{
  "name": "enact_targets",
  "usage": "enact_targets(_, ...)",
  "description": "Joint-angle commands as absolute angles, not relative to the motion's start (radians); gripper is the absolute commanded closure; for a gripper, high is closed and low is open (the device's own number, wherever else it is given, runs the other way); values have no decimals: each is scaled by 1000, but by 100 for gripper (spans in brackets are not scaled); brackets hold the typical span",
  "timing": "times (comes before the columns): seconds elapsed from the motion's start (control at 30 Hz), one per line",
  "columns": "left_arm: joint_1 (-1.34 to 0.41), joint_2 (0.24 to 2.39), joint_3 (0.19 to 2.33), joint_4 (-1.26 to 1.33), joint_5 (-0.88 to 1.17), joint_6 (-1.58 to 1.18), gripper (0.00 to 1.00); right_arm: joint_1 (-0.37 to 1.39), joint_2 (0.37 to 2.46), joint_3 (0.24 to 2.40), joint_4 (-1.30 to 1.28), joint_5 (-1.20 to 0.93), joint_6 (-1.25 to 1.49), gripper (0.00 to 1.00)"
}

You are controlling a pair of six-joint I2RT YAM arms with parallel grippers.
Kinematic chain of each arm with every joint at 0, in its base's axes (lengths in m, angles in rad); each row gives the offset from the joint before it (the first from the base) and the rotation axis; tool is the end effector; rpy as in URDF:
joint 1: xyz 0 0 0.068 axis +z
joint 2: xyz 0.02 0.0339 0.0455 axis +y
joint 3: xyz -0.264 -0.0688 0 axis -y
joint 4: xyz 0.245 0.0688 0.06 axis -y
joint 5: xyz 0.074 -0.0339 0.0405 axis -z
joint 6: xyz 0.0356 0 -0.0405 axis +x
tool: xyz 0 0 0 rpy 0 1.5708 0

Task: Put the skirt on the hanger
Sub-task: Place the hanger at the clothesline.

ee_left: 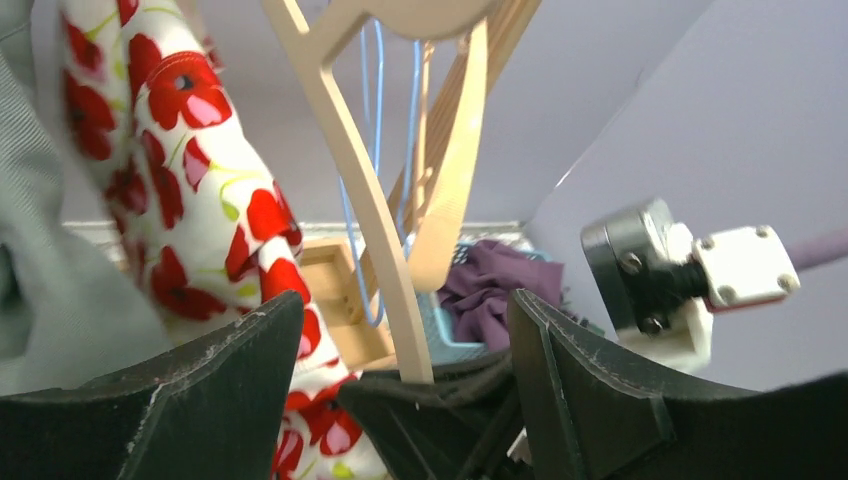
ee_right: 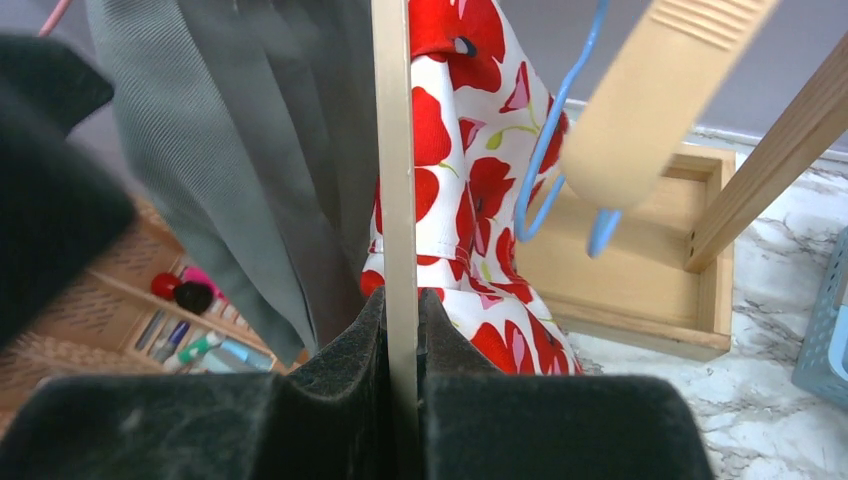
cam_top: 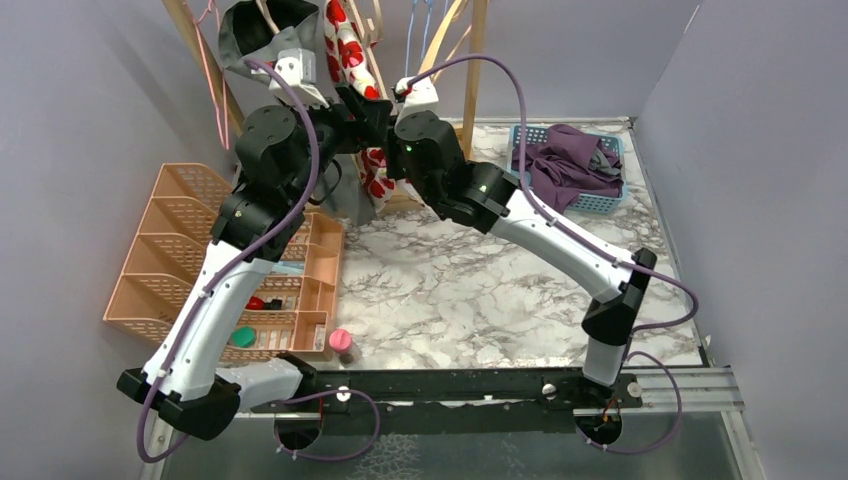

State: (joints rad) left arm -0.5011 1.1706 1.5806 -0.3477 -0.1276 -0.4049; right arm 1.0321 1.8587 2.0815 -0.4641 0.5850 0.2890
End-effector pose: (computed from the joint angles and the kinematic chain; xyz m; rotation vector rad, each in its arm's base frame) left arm 0.2013 -0.1051 0.5161 -0.0305 1.5416 -0.6282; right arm 0.2330 0.3516 0.4545 -0.2495 1.7735 0.4237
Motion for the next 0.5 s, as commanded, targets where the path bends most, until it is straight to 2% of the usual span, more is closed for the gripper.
enact_targets(0.0,-497,1157,1568,-179,-68,-532,23,1038,1746,2041,-381,501,304,99)
enact_targets(0.23,-497,1182,1532,-66,-45,-668,25,1038,1687,1961,-374,427,301,99)
enact_targets(0.47,-493,1228,1532,-92,-39,-754,37,1038,1645,1910,-345,404,302,99)
